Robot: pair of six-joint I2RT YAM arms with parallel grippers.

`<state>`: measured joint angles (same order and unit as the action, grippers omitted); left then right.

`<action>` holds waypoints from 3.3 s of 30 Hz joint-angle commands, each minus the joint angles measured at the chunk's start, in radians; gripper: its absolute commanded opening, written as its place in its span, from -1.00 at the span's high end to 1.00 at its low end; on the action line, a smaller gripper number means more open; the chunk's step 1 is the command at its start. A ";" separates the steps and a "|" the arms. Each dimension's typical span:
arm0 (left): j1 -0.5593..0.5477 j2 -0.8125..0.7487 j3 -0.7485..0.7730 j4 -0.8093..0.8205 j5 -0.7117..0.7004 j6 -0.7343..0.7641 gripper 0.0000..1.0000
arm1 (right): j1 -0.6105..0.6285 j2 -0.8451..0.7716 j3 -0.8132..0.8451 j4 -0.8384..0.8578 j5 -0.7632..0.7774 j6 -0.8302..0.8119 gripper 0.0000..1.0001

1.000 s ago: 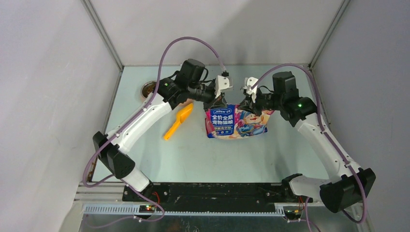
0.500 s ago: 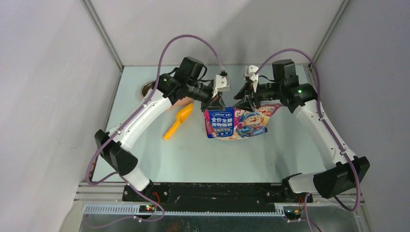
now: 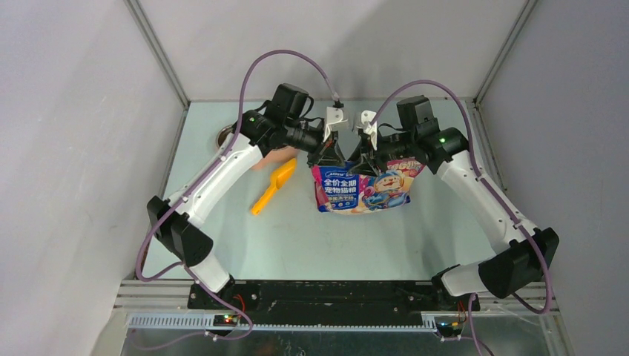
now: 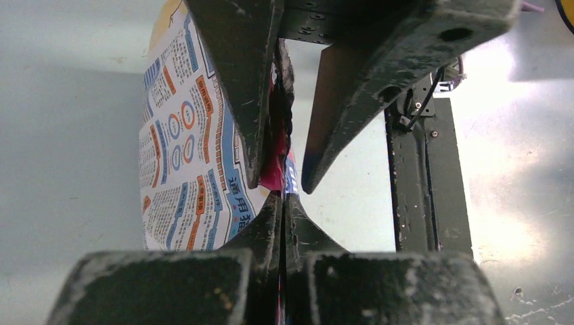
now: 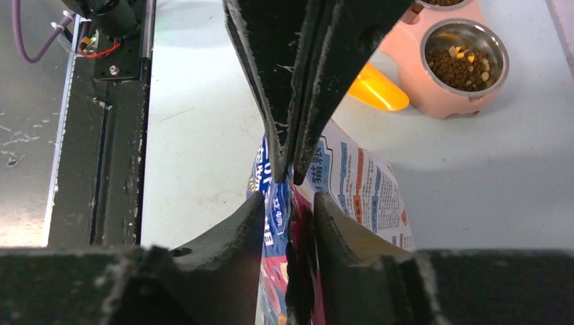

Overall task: Serve the pet food
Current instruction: Close the pet food bag at the center of the board.

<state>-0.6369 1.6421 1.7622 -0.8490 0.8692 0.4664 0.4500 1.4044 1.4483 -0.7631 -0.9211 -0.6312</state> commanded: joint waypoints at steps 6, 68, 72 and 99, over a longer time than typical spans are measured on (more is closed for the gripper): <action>0.004 -0.038 0.028 0.027 0.075 -0.027 1.00 | 0.014 0.024 0.025 -0.016 0.090 -0.008 1.00; 0.065 -0.005 0.089 -0.382 0.077 0.259 1.00 | 0.079 0.068 0.090 -0.010 0.021 0.057 0.09; 0.066 -0.008 0.092 -0.378 0.079 0.250 1.00 | 0.090 0.088 0.095 -0.043 0.058 0.037 0.69; 0.021 0.085 0.220 -0.273 0.028 0.072 0.07 | 0.090 0.080 0.110 -0.066 0.109 0.059 1.00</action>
<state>-0.5922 1.7317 1.9022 -1.2476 0.8333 0.6437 0.5159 1.4853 1.5440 -0.7753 -0.8413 -0.5419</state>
